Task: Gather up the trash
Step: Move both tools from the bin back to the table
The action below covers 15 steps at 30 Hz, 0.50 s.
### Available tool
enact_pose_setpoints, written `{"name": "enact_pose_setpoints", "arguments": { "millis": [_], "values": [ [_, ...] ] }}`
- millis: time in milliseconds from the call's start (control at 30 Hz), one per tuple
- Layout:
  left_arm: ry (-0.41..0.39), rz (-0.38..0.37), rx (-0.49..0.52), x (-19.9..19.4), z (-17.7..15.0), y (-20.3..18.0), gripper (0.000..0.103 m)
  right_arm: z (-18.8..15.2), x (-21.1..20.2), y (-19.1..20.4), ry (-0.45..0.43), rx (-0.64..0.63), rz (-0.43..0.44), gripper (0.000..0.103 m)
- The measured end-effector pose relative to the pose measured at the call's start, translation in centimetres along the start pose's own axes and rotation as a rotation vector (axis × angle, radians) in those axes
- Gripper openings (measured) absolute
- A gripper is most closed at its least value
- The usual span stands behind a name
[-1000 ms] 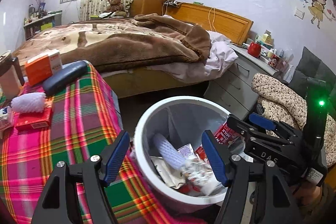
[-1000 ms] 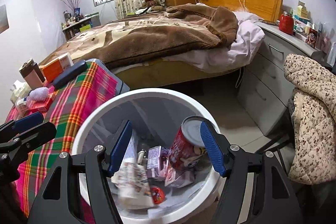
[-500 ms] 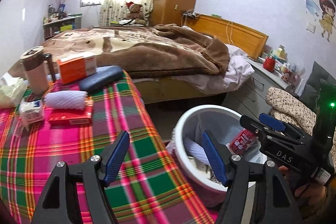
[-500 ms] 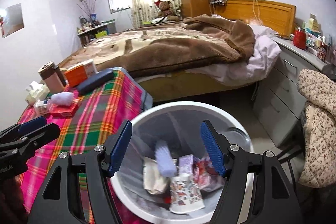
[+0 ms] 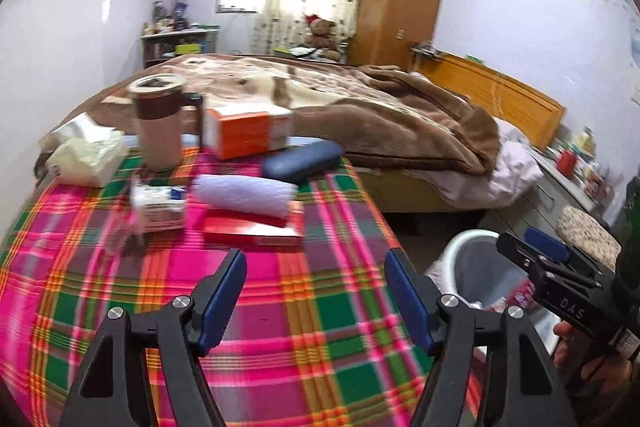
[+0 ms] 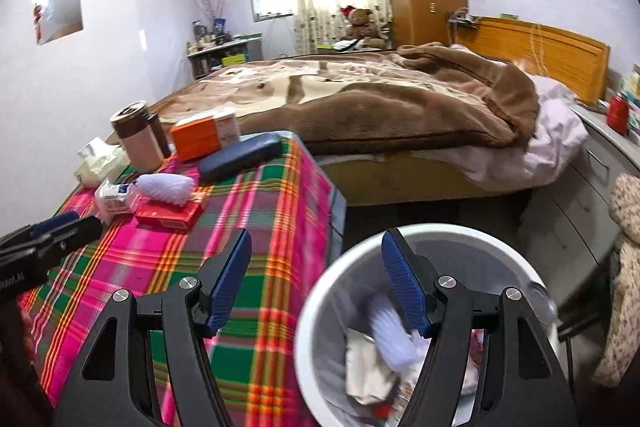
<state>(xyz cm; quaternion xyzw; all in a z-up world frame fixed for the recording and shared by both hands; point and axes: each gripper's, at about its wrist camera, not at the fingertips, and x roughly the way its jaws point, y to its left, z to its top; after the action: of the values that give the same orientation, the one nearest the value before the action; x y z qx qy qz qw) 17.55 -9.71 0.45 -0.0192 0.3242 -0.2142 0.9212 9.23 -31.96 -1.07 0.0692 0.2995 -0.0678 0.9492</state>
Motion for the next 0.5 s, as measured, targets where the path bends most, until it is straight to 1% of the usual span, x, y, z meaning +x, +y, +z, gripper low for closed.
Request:
{"name": "enact_pose_setpoints", "arguments": {
  "millis": [133, 267, 500],
  "values": [
    [-0.008, 0.040, -0.044, 0.0, 0.6, 3.4, 0.071, 0.6, 1.2, 1.7, 0.004, -0.041, 0.034, 0.069],
    [-0.014, 0.111, -0.059, 0.1, 1.1, 6.6, 0.071, 1.2, 2.7, 3.5, 0.023, -0.084, 0.072, 0.069],
    [0.004, 0.159, -0.114, 0.6, 1.2, 11.4, 0.071, 2.7, 5.5, 7.0, 0.052, -0.164, 0.157, 0.069]
  ]
}}
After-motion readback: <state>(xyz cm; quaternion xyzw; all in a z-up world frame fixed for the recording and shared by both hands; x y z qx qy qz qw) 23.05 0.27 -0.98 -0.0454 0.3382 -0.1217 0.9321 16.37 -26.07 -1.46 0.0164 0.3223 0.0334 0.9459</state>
